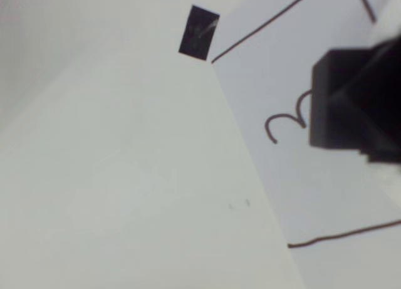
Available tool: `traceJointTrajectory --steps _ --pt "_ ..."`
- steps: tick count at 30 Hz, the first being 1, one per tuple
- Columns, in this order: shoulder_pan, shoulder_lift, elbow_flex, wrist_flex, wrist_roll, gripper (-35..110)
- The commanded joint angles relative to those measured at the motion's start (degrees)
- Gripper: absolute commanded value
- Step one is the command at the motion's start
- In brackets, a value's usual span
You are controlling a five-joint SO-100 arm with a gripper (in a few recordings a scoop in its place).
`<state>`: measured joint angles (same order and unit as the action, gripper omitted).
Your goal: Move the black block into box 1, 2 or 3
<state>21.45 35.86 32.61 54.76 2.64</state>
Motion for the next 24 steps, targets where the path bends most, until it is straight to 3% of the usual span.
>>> traceJointTrajectory --steps 1,24 --pt "0.8 0.5 -8.3 0.8 1.5 0" --pt "1.3 -6.8 -14.8 0.1 0.2 0"
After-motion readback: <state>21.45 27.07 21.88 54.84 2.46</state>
